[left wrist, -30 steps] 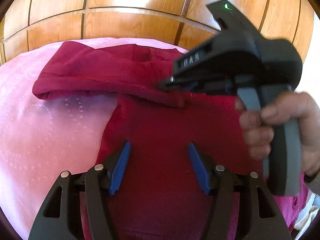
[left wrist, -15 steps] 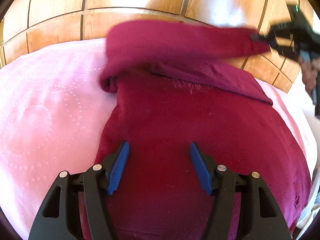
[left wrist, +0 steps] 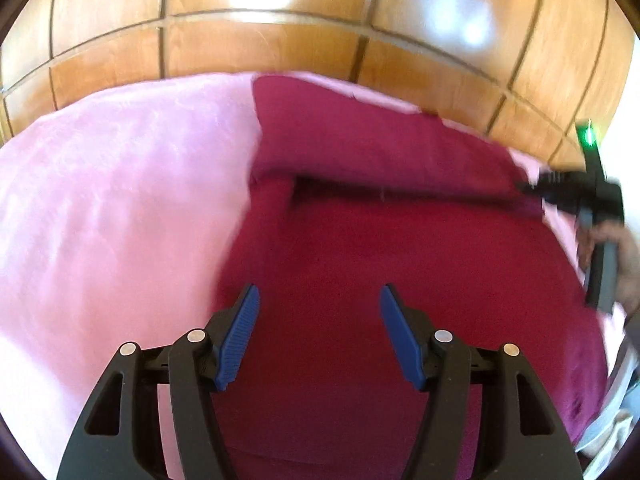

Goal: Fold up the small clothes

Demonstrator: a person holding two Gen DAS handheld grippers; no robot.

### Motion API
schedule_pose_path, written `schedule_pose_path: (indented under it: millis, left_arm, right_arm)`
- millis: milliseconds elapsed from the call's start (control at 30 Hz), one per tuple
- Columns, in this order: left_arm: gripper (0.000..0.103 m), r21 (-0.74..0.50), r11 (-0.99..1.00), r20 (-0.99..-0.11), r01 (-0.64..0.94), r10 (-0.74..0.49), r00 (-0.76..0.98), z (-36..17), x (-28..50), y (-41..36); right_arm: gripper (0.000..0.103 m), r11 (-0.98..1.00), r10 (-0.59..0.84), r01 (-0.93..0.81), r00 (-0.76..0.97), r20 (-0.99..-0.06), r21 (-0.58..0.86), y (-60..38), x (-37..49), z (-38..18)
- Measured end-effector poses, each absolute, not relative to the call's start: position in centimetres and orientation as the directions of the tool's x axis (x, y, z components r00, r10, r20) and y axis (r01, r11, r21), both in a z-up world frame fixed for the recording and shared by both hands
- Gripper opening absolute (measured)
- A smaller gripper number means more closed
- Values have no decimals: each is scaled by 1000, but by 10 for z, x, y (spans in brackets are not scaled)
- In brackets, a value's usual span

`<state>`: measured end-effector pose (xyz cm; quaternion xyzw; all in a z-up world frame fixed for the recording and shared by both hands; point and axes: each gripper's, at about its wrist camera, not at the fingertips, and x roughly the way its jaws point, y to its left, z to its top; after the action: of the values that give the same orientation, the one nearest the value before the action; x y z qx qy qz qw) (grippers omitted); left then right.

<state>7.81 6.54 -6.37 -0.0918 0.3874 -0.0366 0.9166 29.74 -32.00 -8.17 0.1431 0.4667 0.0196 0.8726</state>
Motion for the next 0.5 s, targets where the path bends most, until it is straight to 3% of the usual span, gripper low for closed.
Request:
schedule_pose_path:
  millis: [100,133,167,267,333,500]
  left_arm:
    - [62,-291,955,-677,-56,-165,717,-47,97,97]
    - [62,-325,942,-668,-81,-168,725,-42,109,111]
    - [62,-341,935,-664,-96,-167,729,-40,117,120]
    - [62,-417,900,-663,-129,-204,721,-40,157,147]
    - [62,-485,864,-664,-137,-262,700,-48,188,162]
    - [65,-596,788,-646,-154,-357,674,-66,241,174]
  right_arm:
    - [28,965,156,77,597,-787,250,-315,289,-70]
    - [45,964,162,64,624,-764,257,-314,283,-61]
    - [50,965,167,50,645,-746,259,-310,279,-54]
    - [54,967,219,-50,669,-710,251,-288,269,-38]
    - [66,966,244,-104,666,-705,236,-274,267,-36]
    - [71,965,262,-182,625,-735,189,-244,281,-50]
